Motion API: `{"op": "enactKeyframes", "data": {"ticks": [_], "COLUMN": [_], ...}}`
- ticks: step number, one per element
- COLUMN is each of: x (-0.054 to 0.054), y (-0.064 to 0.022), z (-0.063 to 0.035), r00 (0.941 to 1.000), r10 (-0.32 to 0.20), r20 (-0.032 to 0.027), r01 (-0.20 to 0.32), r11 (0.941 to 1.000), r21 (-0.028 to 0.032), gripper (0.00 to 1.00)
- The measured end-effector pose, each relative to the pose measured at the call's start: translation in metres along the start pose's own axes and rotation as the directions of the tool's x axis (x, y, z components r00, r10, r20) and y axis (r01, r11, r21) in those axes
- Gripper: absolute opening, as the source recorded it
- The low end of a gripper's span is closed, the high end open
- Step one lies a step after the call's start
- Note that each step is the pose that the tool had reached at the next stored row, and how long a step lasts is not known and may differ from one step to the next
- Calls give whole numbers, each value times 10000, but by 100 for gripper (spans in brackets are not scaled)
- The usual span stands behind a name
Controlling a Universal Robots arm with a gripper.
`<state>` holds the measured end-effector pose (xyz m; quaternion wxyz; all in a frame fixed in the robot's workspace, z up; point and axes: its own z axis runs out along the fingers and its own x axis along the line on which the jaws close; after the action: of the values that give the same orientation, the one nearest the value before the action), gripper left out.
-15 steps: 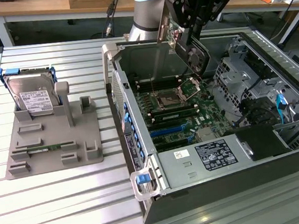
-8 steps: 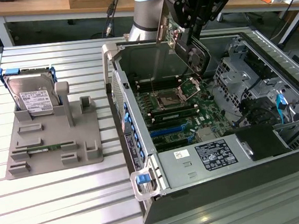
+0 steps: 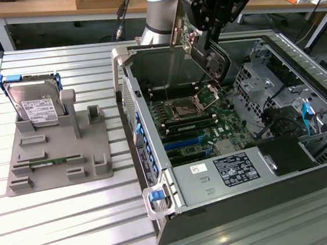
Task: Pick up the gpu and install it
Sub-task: 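Insert the gpu into the slot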
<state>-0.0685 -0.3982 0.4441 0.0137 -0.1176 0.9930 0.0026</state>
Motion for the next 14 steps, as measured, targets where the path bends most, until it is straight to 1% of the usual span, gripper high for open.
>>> {"op": "enactKeyframes", "data": {"ticks": [10,14], "x": [0,0], "y": [0,0], "z": [0,0], "r00": [9995,9976], "r10": [-325,-697], "r20": [0,-1], "r01": [325,697], "r11": [9995,9976], "r21": [-9,-20], "gripper": [26,26]}}
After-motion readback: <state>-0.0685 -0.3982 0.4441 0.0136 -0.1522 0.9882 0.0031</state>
